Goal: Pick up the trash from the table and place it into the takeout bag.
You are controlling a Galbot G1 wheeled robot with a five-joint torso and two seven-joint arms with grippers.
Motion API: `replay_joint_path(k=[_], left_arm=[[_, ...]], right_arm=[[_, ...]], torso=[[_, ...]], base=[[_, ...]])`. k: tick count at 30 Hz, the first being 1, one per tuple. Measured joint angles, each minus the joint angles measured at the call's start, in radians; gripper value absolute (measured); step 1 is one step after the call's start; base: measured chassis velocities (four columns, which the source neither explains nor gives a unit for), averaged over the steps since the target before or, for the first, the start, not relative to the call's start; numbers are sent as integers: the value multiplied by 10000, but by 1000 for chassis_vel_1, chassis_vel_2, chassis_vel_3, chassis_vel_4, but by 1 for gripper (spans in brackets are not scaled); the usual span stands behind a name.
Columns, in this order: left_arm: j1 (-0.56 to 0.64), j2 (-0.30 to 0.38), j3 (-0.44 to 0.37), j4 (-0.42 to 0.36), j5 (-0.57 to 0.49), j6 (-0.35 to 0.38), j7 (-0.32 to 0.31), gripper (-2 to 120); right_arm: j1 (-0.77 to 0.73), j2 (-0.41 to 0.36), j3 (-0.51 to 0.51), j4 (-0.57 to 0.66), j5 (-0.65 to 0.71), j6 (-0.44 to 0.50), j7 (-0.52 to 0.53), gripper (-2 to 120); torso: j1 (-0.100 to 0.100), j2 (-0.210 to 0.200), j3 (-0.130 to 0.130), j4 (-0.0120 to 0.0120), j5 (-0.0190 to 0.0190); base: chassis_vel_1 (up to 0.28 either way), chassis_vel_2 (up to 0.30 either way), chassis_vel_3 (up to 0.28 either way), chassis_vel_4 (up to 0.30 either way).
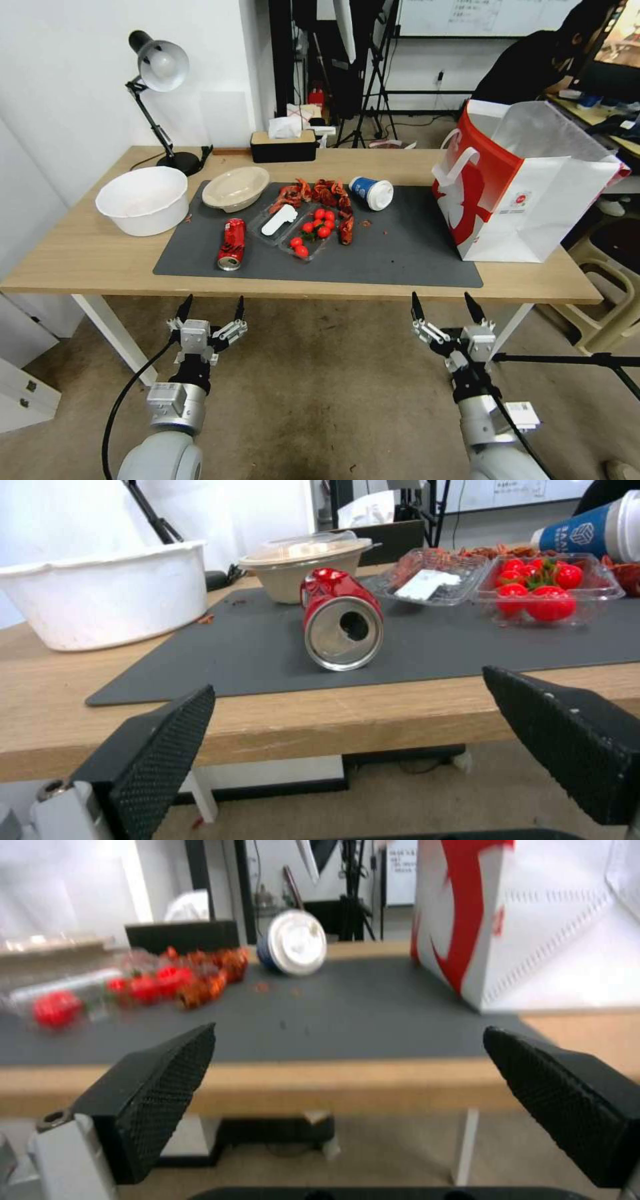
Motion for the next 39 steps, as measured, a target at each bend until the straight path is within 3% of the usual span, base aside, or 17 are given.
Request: replay_joint_path(k=[20,39], left_arm=[[-9,243,-50,244,-108,-261,-11,100],[141,69,-104,68,107,-333,-19,100]], right_arm=[[-377,522,-45,-1265,-356,735,-64,100],[45,215,-84,-946,36,516,86,100]], torso=[[0,0,0,0,1],[0,0,0,-1,2]], base=[[0,0,0,0],[0,0,0,0]])
